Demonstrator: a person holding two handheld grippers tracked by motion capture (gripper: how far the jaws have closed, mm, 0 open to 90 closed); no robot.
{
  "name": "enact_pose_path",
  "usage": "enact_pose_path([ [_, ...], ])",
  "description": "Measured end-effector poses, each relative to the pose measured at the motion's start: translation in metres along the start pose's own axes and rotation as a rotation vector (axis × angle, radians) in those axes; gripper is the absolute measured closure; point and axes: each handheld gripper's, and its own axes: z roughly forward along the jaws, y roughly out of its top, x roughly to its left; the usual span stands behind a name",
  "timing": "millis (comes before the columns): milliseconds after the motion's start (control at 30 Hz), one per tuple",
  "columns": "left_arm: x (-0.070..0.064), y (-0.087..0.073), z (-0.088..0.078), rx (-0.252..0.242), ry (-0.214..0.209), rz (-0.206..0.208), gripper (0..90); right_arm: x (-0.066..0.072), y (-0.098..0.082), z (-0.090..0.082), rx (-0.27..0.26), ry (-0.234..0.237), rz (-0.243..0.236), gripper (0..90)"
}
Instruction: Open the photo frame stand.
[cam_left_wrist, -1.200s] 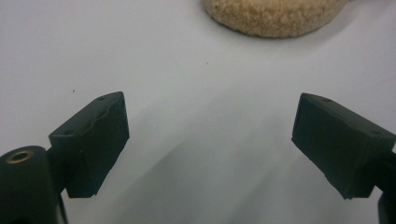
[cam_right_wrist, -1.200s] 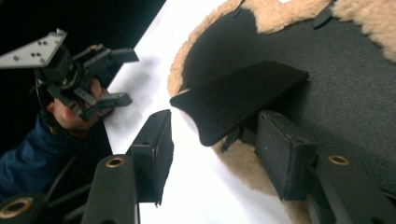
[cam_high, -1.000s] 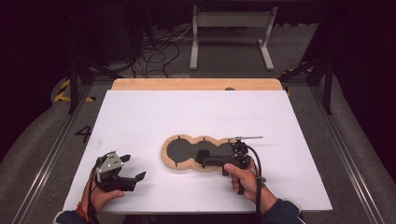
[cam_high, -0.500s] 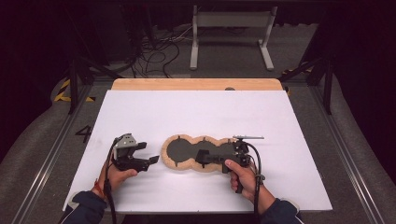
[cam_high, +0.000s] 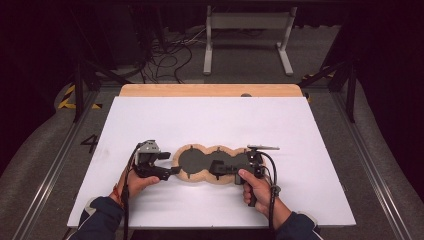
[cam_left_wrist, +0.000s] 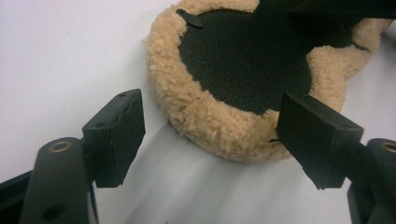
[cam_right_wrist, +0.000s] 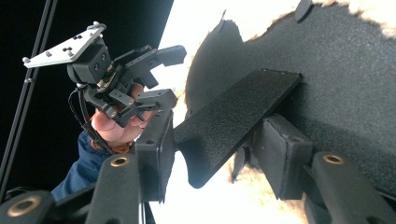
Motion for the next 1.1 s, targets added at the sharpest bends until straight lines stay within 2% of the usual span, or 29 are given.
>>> enact_pose_path([
  [33,0.001,0.000,-0.002,-0.001,0.014,0.009,21.2,0.000,-0.001,0.001,0.002,-0.001,-0.003,51.3],
  [100,0.005,-0.002,-0.003,-0.006,0.005,-0.020,20.4,0.000,-0.001,0.000,0.009,0.000,-0.001,53.6],
  [133,0.008,-0.003,-0.001,-0.005,-0.009,-0.043,20.4,-0.001,-0.001,0.000,0.014,0.003,-0.001,54.4],
  [167,0.011,-0.003,0.001,0.004,-0.027,-0.040,19.8,-0.002,-0.002,0.000,0.017,0.004,-0.004,55.0],
  [200,0.011,-0.003,0.001,0.004,-0.027,-0.040,18.1,-0.002,-0.002,0.000,0.017,0.004,-0.004,55.0],
  [267,0.013,-0.003,0.003,0.000,-0.041,-0.073,17.4,-0.001,-0.002,0.000,0.022,-0.004,-0.015,56.6],
  [333,0.016,-0.001,0.004,0.000,-0.047,-0.067,16.6,-0.001,-0.003,0.001,0.039,0.001,-0.027,58.9],
  [433,0.020,0.003,0.011,0.014,-0.084,-0.084,16.5,0.000,-0.002,0.001,0.058,-0.007,-0.056,59.4],
  [467,0.021,0.004,0.014,0.017,-0.089,-0.072,15.9,0.000,-0.002,0.001,0.063,-0.002,-0.065,59.8],
  [500,0.020,0.005,0.017,0.018,-0.106,-0.087,15.0,-0.001,-0.002,0.001,0.066,0.000,-0.072,60.3],
  [533,0.020,0.007,0.019,0.021,-0.109,-0.069,15.0,-0.001,-0.002,0.001,0.072,-0.001,-0.082,60.5],
  [633,0.020,0.011,0.022,0.033,-0.144,-0.087,14.9,0.000,-0.001,0.001,0.081,-0.002,-0.101,60.8],
  [700,0.016,0.014,0.027,0.047,-0.165,-0.070,16.6,0.000,-0.001,0.001,0.084,-0.003,-0.110,60.8],
  [733,0.013,0.016,0.029,0.059,-0.155,-0.052,14.5,0.000,0.000,0.002,0.086,-0.005,-0.125,60.8],
  [767,0.011,0.017,0.029,0.064,-0.146,-0.057,13.1,0.001,0.000,0.002,0.094,-0.013,-0.145,60.5],
  [800,0.011,0.017,0.029,0.064,-0.146,-0.057,13.5,0.001,0.000,0.002,0.094,-0.013,-0.145,60.5],
  [833,0.014,0.016,0.027,0.046,-0.155,-0.097,13.5,0.002,0.000,0.001,0.100,-0.018,-0.168,60.5],
  [867,0.016,0.015,0.026,0.041,-0.159,-0.103,17.8,0.004,0.000,0.001,0.107,-0.027,-0.195,60.5],
  [933,0.015,0.014,0.024,0.035,-0.158,-0.119,18.9,0.005,0.001,0.001,0.107,-0.037,-0.227,60.4],
  [1000,0.015,0.014,0.023,0.029,-0.151,-0.119,19.8,0.007,0.001,0.001,0.113,-0.045,-0.244,60.3],
  [1100,0.012,0.013,0.022,0.009,-0.116,-0.138,23.8,0.007,0.002,0.001,0.114,-0.045,-0.261,60.1],
])
